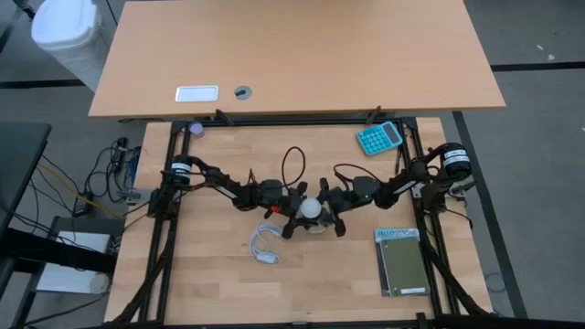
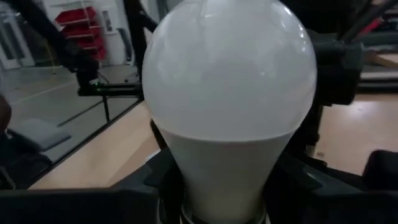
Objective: Screw lightbulb
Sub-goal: Remove the lightbulb from the socket
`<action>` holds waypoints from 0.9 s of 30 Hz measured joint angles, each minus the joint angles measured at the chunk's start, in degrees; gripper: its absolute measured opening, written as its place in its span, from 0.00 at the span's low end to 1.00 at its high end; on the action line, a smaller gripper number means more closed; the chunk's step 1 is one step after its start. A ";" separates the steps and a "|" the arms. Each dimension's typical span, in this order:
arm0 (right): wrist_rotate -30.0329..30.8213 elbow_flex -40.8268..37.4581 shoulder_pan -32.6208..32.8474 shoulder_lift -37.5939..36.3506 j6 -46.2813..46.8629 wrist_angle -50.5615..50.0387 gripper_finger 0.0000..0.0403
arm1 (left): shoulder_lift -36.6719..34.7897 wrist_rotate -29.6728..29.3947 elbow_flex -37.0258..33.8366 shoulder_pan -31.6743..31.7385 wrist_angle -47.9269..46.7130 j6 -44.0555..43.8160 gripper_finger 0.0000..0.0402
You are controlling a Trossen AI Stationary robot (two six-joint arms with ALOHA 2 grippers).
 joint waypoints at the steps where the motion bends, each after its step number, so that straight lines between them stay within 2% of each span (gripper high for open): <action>1: 0.87 0.00 -0.12 0.00 0.91 -0.06 0.42 | 0.00 -0.27 0.00 0.00 -0.01 -0.40 0.48; 4: 1.44 0.00 -0.48 0.00 1.80 -0.22 0.47 | 0.00 -1.36 0.00 -0.01 -0.44 -1.12 0.48; 9: 2.27 0.00 -0.78 -0.05 2.63 -0.97 0.64 | 0.00 -3.32 0.00 -0.02 -1.21 -1.62 0.48; 11: 4.42 0.00 -0.80 -0.80 3.35 -3.19 0.70 | 0.00 -4.80 0.00 -0.02 -2.29 -1.79 0.48; 16: 16.82 -0.02 2.25 -3.51 1.14 -9.22 0.75 | 0.00 -11.26 0.00 0.06 -3.87 -2.67 0.48; 19: 24.63 -0.04 4.35 -3.85 1.15 -9.17 0.74 | 0.00 -14.71 0.00 -0.15 -4.41 -3.08 0.48; 22: 33.69 -0.04 6.09 -3.85 5.12 -10.33 0.72 | 0.00 -19.25 -0.05 -0.36 -4.74 -4.13 0.48; 27: 44.29 -0.04 9.58 -3.85 7.19 -10.34 0.69 | 0.00 -28.02 -0.07 -1.45 -6.12 -4.24 0.48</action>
